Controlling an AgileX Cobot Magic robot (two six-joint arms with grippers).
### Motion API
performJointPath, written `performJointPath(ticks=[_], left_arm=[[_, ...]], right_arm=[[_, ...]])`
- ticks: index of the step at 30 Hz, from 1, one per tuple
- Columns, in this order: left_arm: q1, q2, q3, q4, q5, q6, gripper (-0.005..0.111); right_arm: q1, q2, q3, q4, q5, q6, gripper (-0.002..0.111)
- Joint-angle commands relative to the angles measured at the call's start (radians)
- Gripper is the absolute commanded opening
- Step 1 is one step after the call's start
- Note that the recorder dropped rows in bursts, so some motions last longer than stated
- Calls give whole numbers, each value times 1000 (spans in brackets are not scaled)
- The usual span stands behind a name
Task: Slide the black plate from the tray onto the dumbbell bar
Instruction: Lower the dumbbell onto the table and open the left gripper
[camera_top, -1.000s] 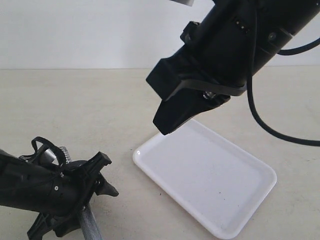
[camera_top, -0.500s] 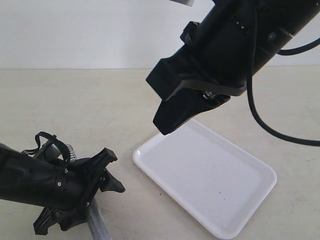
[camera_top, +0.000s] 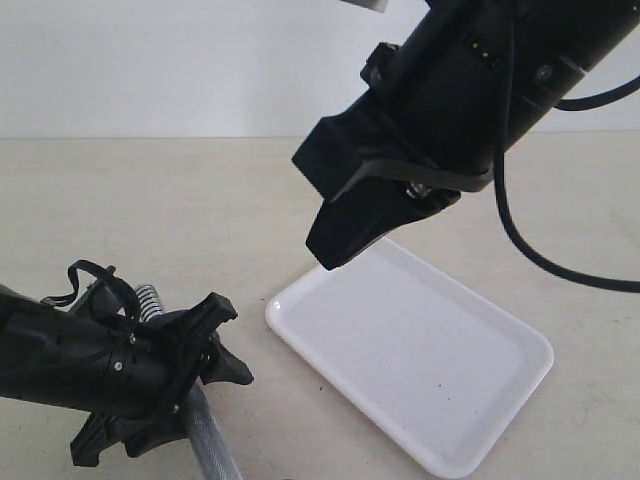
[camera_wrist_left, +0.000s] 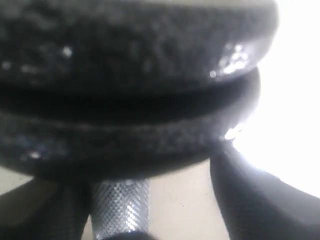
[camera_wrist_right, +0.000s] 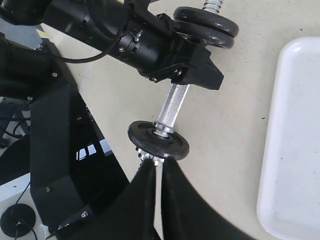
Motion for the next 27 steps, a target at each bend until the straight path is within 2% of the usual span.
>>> performJointPath(ticks=[1, 13, 19, 27], left_arm=[[-5, -6, -5, 0, 17, 17, 59], [-5, -11, -5, 4, 77, 52, 59], [-3, -90, -5, 20, -2, 67, 54], [-3, -254, -5, 27, -87, 110, 53]], right_arm=[[-3, -6, -3, -1, 1, -8, 0], [-3, -6, -3, -1, 1, -8, 0], [-3, -6, -3, -1, 1, -5, 0], [-3, -6, -3, 2, 1, -5, 0]])
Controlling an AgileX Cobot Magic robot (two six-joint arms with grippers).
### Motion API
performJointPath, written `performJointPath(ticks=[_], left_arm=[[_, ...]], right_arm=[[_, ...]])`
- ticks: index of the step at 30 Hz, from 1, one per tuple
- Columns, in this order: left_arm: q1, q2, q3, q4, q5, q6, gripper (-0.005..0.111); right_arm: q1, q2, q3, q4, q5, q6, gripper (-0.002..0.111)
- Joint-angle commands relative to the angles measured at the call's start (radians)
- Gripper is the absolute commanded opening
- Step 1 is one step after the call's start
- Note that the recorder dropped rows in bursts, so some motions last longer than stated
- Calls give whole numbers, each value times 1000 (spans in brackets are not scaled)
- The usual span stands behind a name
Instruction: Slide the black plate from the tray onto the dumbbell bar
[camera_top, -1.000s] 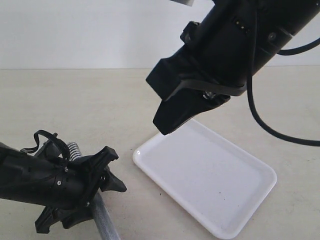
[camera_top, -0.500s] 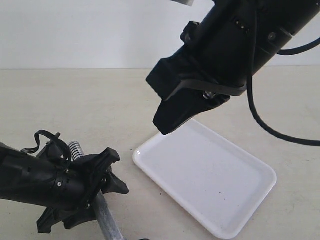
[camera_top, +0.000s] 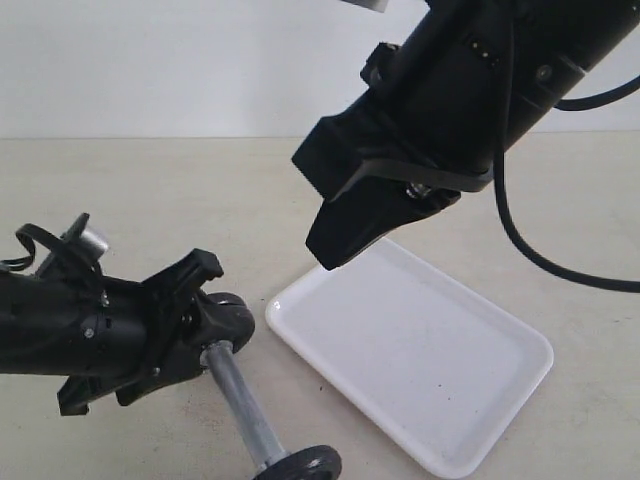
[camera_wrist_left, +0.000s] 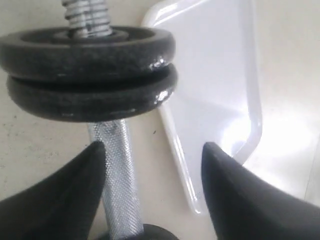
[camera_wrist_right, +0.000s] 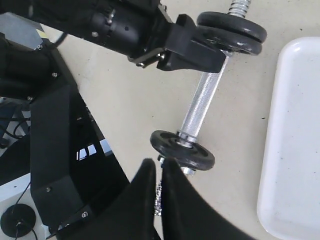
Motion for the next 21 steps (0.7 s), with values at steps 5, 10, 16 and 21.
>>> performJointPath(ticks=[5, 10, 16, 21], left_arm=[[-3, -189, -3, 0, -120, 131, 53], [-3, -332, -3, 0, -226, 199, 53], [-3, -491, -3, 0, -335, 292, 53], [-3, -578, -3, 0, -382, 382, 53]], right_arm=[[-3, -6, -3, 2, 1, -5, 0], [-3, -6, -3, 2, 1, -7, 0], [-3, -6, -3, 2, 1, -9, 0], [-3, -6, -3, 2, 1, -11, 0]])
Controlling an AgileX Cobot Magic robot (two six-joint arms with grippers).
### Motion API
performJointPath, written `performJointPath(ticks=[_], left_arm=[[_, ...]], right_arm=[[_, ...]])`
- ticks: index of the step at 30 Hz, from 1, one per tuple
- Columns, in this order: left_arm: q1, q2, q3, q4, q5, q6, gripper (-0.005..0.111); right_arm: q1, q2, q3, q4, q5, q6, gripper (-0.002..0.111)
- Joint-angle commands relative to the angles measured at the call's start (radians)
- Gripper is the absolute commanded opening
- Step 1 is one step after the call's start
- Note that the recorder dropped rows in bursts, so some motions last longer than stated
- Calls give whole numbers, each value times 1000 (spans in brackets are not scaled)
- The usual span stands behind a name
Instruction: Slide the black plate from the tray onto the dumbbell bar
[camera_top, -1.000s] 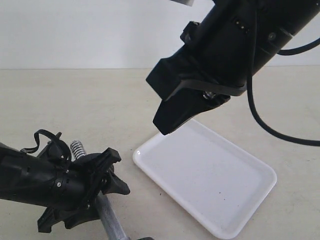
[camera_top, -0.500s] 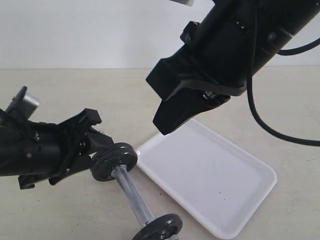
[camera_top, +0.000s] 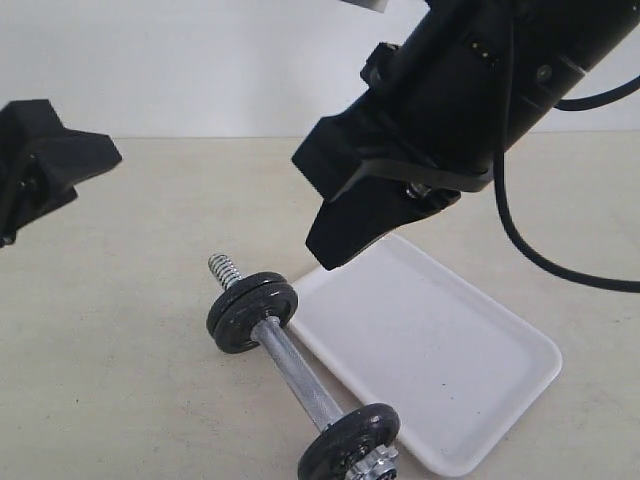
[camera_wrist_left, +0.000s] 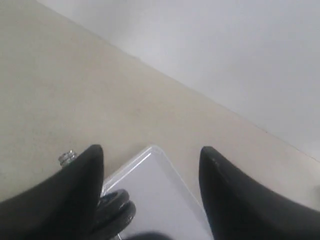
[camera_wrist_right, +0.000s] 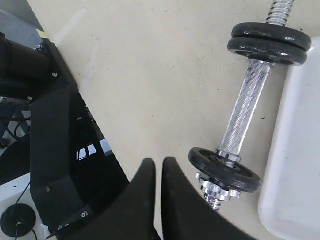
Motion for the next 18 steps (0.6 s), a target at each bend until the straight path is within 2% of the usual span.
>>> performJointPath(ticks=[1, 4, 7, 15, 18], left_arm=[[-3, -70, -3, 0, -48, 81, 53], [-3, -109, -3, 3, -78, 111, 53], [-3, -157, -3, 71, -115, 118, 53], [-3, -420, -8, 480, -195, 132, 44], [-3, -530, -50, 503, -195, 185, 36]], right_arm=[[-3, -6, -3, 2, 1, -11, 0], [-3, -6, -3, 2, 1, -16, 0], [-3, -6, -3, 2, 1, -42, 0], [-3, -6, -3, 2, -71, -103, 0], [-3, -6, -3, 2, -102, -119, 0]])
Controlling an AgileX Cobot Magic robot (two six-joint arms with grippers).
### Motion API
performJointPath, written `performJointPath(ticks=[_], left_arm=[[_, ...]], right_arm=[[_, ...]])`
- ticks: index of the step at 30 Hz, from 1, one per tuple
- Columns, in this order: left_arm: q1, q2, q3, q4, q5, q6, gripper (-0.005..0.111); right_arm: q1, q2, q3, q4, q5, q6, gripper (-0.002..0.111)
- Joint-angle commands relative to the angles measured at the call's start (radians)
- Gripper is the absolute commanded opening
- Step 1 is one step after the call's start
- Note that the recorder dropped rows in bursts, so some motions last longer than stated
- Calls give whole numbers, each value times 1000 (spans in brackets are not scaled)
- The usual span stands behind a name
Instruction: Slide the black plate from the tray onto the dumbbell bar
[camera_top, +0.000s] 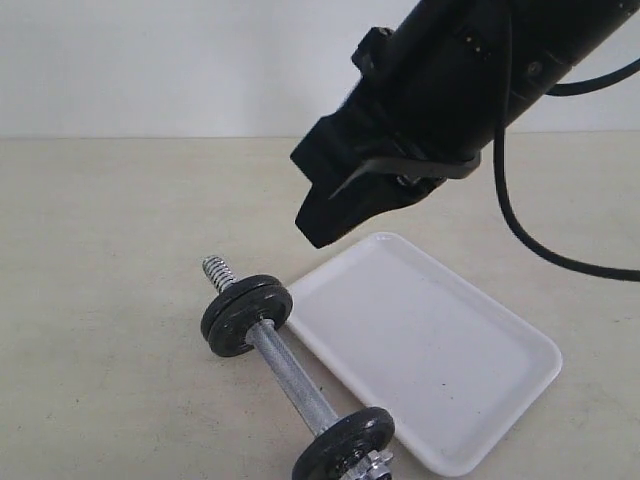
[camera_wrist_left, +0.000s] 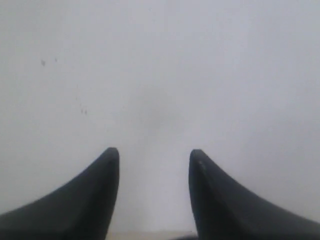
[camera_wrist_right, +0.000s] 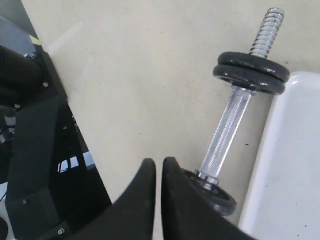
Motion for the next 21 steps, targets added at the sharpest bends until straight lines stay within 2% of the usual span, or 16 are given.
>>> performJointPath(ticks=[1, 4, 7, 15, 18, 21], left_arm=[[-3, -125, -54, 45, -8, 78, 31], [-3, -232, -95, 45, 30, 161, 13], [-3, -306, -99, 43, 68, 181, 4], [-3, -433, -79, 1, 170, 229, 4], [-3, -471, -12, -8, 239, 229, 4], [-3, -487, 69, -78, 261, 219, 4]], right_arm=[[-3, -6, -3, 2, -40, -33, 0], [-3, -6, -3, 2, -51, -67, 0], [-3, -6, -3, 2, -69, -84, 0], [-3, -8, -3, 101, -83, -198, 0], [-3, -34, -3, 138, -99, -236, 0], [-3, -70, -3, 138, -111, -246, 0]])
